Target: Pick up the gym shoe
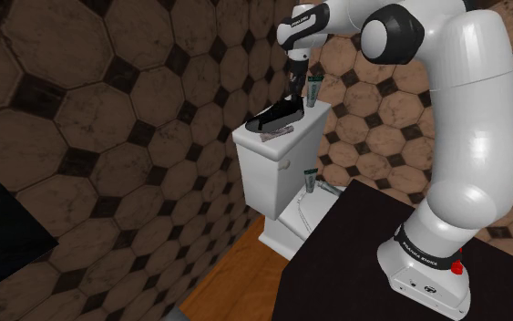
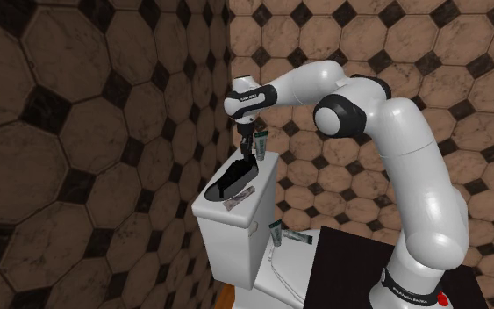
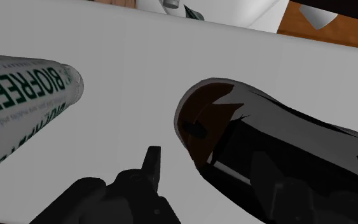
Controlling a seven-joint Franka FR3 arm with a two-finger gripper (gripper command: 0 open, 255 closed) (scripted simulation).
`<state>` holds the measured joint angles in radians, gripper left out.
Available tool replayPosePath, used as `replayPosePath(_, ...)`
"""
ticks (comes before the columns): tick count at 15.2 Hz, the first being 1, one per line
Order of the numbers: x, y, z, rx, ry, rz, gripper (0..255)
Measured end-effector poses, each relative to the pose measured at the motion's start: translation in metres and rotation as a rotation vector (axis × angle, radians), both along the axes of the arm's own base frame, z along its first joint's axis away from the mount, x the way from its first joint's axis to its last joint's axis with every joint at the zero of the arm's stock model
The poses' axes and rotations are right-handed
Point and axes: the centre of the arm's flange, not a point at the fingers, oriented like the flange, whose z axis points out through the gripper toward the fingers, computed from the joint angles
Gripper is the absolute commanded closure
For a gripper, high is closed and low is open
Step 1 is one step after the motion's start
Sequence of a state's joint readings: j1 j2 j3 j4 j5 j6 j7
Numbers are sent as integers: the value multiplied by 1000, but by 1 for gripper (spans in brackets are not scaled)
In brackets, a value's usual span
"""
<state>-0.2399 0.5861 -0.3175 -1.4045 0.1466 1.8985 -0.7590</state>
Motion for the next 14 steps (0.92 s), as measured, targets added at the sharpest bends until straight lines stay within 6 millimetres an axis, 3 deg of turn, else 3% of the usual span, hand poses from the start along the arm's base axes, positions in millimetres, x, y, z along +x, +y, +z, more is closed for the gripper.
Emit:
replayPosePath(10, 0, 0, 1, 0, 0, 0, 255)
replayPosePath(14, -1, 0, 19, 0, 0, 0, 255)
